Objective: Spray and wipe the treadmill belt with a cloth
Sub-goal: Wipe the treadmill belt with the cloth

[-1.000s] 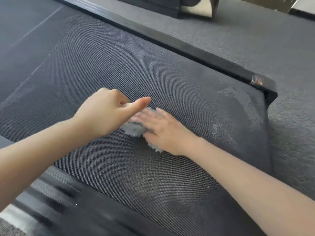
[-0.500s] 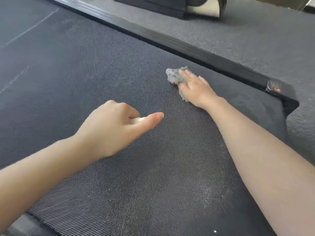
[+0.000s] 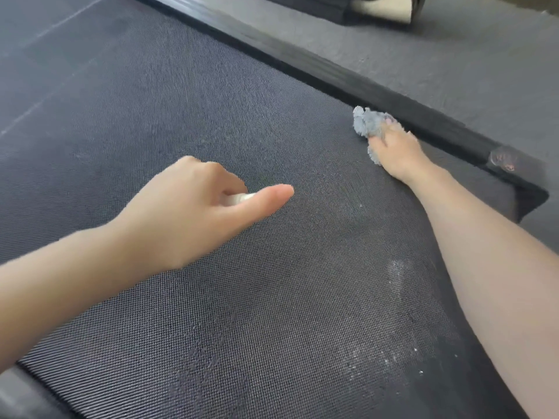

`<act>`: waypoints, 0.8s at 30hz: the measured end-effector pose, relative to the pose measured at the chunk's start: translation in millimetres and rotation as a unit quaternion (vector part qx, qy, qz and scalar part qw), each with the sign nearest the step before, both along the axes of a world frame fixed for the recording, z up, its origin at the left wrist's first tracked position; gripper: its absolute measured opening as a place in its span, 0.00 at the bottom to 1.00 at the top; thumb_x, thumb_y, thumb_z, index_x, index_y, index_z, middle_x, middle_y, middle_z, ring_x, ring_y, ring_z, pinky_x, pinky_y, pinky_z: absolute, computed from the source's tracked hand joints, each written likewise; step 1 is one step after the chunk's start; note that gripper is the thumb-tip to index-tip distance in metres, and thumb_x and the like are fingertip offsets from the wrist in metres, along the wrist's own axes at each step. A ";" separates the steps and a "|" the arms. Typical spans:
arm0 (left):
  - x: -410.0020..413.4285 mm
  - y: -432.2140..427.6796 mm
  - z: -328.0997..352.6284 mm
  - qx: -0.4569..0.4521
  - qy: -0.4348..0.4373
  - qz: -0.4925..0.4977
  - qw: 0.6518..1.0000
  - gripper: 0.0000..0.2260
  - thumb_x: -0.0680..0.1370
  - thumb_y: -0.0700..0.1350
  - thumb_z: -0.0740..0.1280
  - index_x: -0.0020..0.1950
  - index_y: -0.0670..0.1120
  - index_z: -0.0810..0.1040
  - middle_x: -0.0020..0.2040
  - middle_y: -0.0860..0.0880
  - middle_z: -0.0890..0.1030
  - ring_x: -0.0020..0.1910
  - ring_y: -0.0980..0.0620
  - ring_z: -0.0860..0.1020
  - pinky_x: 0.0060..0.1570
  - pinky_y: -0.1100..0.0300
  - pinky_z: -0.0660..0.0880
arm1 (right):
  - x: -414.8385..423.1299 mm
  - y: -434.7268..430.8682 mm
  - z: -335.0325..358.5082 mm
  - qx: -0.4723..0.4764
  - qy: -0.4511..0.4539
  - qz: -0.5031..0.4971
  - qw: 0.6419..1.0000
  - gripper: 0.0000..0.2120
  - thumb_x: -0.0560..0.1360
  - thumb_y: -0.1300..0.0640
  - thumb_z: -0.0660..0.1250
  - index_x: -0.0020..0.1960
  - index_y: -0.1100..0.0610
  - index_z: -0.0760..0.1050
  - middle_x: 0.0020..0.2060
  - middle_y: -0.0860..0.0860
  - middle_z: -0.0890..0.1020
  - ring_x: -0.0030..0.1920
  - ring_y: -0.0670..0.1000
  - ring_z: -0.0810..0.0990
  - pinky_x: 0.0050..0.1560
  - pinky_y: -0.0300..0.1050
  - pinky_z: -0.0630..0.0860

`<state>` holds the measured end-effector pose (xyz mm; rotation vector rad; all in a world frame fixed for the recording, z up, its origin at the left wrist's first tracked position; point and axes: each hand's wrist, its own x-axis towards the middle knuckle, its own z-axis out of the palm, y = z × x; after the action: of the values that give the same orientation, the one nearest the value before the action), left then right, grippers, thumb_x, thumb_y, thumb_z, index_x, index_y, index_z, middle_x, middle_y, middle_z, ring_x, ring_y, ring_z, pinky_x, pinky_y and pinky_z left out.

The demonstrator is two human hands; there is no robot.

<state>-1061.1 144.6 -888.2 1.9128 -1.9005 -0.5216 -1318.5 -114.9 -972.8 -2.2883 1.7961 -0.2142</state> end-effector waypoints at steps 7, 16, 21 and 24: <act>5.0 21.9 5.9 0.002 0.008 -0.001 1.000 0.41 0.67 0.77 0.51 0.30 0.35 0.66 0.25 0.38 0.73 0.27 0.38 0.73 0.35 0.42 0.76 | 11.7 86.0 7.0 0.033 -0.060 0.028 0.997 0.26 0.81 0.50 0.53 0.77 0.53 0.53 0.77 0.50 0.53 0.76 0.52 0.50 0.75 0.48 0.46; -5.6 55.5 20.3 -0.040 0.011 -0.030 0.999 0.41 0.68 0.75 0.52 0.29 0.34 0.69 0.25 0.36 0.73 0.28 0.38 0.74 0.37 0.43 0.76 | 55.7 258.4 7.3 -0.006 -0.091 0.226 0.970 0.25 0.78 0.50 0.51 0.75 0.49 0.57 0.75 0.41 0.53 0.72 0.35 0.41 0.74 0.45 0.39; -8.1 65.2 24.0 -0.053 0.005 -0.033 0.998 0.41 0.69 0.75 0.51 0.29 0.33 0.69 0.24 0.37 0.74 0.27 0.39 0.74 0.37 0.45 0.76 | 53.4 334.9 3.2 0.008 -0.086 0.331 0.940 0.27 0.76 0.50 0.54 0.75 0.50 0.60 0.75 0.43 0.57 0.75 0.40 0.46 0.75 0.48 0.42; -9.9 66.9 22.7 -0.054 0.008 -0.039 0.998 0.41 0.69 0.75 0.51 0.28 0.34 0.69 0.24 0.39 0.75 0.26 0.41 0.75 0.37 0.45 0.76 | 41.3 360.8 2.5 0.008 -0.071 0.380 0.922 0.26 0.77 0.50 0.54 0.75 0.50 0.60 0.75 0.43 0.59 0.75 0.41 0.48 0.75 0.48 0.44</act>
<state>-1070.9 211.4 -865.6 1.7684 -1.9571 -0.4478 -1277.2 245.9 -970.3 -2.6709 0.7359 -0.2117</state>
